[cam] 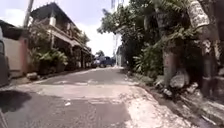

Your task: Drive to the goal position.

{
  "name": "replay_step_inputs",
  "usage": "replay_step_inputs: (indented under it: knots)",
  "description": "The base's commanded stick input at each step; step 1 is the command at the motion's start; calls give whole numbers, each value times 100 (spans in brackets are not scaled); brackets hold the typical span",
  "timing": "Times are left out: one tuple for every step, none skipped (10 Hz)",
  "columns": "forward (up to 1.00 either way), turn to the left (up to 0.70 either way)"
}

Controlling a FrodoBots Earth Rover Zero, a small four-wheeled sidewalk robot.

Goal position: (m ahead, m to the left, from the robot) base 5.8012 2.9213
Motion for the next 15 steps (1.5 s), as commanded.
replay_step_inputs:
  knots:
    - [70, 1]
    - [70, 1]
    - [70, 1]
    - [70, 2]
    - [70, 3]
    - [70, 3]
    - [70, 23]
    - [70, 36]
    - [70, 29]
    - [70, 18]
    - [70, 1]
    - [70, 1]
    - [70, 1]
    - [70, 1]
    - [70, 1]
